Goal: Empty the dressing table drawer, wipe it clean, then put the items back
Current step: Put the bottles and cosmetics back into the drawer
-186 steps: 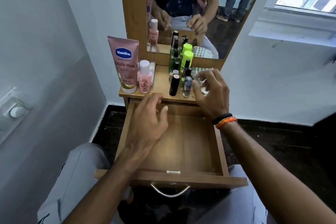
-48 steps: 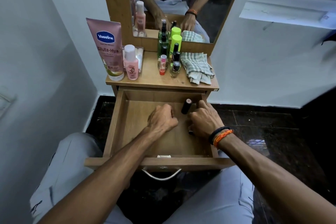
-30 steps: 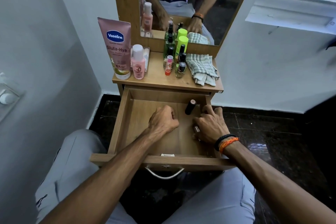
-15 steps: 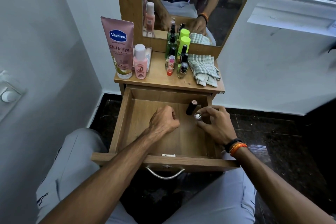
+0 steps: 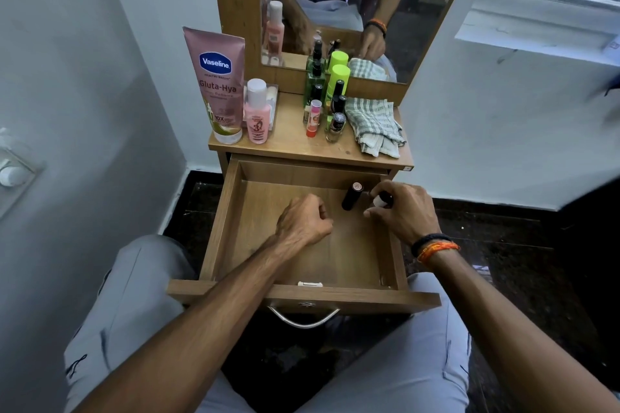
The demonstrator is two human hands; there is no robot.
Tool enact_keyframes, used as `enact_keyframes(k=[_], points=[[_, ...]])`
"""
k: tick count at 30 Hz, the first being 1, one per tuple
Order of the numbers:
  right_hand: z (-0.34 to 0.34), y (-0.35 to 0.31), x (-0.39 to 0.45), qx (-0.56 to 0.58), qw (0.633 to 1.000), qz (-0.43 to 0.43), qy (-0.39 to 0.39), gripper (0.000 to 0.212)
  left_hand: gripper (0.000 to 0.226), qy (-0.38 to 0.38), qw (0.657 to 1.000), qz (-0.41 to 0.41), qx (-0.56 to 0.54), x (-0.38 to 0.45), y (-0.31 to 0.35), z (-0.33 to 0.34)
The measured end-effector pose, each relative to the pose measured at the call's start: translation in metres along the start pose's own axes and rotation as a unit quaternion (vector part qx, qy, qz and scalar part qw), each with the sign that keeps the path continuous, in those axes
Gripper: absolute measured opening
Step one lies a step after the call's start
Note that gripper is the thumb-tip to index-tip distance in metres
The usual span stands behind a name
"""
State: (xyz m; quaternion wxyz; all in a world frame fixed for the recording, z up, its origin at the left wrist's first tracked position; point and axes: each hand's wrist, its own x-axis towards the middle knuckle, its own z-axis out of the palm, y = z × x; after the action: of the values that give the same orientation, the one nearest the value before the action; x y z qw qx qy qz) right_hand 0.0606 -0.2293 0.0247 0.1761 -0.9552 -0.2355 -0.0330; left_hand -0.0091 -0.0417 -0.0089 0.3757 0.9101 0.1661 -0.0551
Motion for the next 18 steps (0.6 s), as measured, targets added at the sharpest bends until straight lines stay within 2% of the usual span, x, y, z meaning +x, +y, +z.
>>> enact_keyframes(k=[6, 12, 18], points=[[0.009, 0.002, 0.008, -0.023, 0.998, 0.043, -0.037, 0.035, 0.009, 0.003, 1.0, 0.008, -0.012, 0.004, 0.003, -0.002], [0.017, 0.006, 0.012, -0.043, 0.999, 0.021, -0.018, 0.04, 0.009, 0.002, 1.0, 0.009, -0.014, 0.004, 0.003, 0.001], [0.023, 0.018, 0.022, -0.13, 0.991, -0.023, -0.028, 0.038, 0.01, 0.003, 1.0, 0.01, -0.019, 0.005, 0.002, 0.003]])
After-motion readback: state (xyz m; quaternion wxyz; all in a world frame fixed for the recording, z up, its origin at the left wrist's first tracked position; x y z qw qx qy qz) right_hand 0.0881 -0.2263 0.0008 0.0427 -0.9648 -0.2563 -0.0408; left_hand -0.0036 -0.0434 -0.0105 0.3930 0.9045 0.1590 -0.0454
